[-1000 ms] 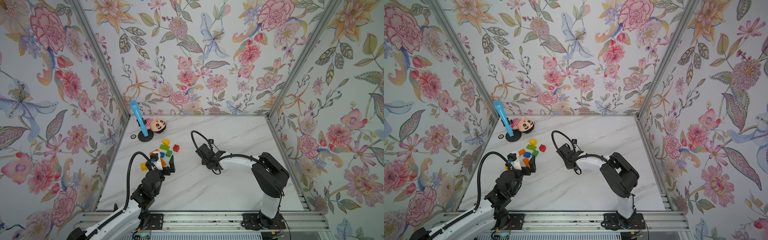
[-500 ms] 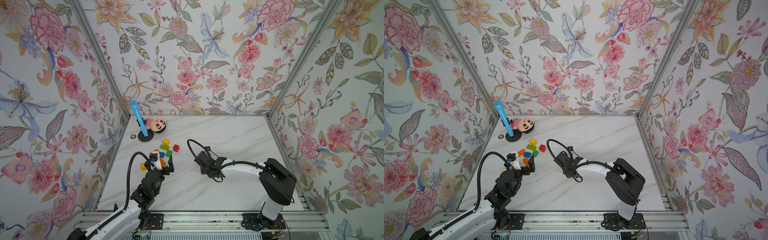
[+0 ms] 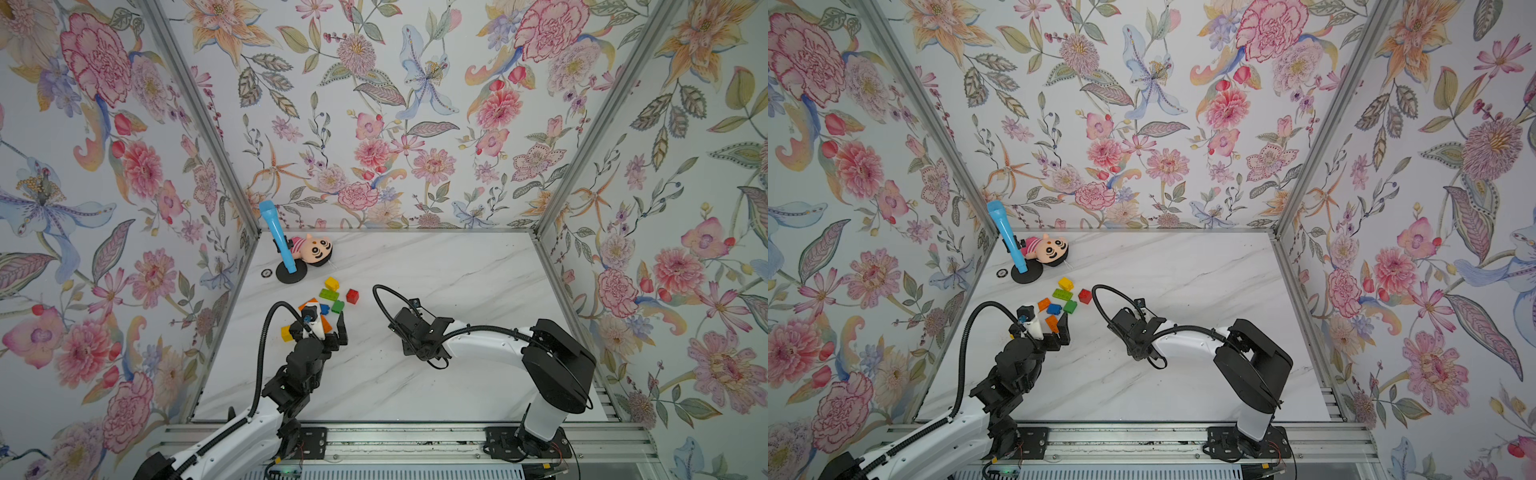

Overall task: Assemble the letter p with lego
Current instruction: Assemble the lego brick with the lego brick, then pick up the lego brick from the center of the board.

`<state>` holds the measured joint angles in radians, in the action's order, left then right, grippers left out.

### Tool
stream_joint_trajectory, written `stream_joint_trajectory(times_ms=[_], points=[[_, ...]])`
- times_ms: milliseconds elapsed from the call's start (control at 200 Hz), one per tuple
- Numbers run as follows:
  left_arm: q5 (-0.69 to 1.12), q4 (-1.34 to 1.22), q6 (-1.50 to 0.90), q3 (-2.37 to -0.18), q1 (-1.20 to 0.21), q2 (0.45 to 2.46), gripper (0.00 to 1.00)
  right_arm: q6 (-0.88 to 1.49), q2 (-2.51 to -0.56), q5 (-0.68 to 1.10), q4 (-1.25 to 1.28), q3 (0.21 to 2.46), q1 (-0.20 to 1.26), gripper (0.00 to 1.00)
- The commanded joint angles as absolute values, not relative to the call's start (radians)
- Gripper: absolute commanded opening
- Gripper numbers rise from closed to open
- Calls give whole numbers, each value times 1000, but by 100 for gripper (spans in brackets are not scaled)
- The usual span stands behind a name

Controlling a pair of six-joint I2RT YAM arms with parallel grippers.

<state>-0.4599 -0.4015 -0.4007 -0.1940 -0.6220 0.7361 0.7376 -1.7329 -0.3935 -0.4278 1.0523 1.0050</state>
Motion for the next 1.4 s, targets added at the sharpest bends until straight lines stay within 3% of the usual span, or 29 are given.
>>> stream_joint_trajectory(times_ms=[0, 145, 325, 646, 816, 1396], points=[[-525, -298, -448, -283, -610, 760, 99, 721, -1677, -377, -458, 1067, 1011, 49], [-568, -85, -543, -408, -560, 848, 99, 701, -1620, -364, -459, 1071, 1016, 57], [-422, 55, -644, -503, -425, 978, 99, 637, -1539, -384, -458, 1065, 1016, 64], [-374, 268, -731, -695, -411, 1330, 98, 466, -1307, -434, -301, 943, 1000, 71], [-298, 228, -741, -726, -394, 1456, 84, 436, -1211, -379, -214, 846, 955, 75], [-214, 198, -798, -717, -344, 1633, 51, 414, -970, -239, -128, 642, 775, 80]])
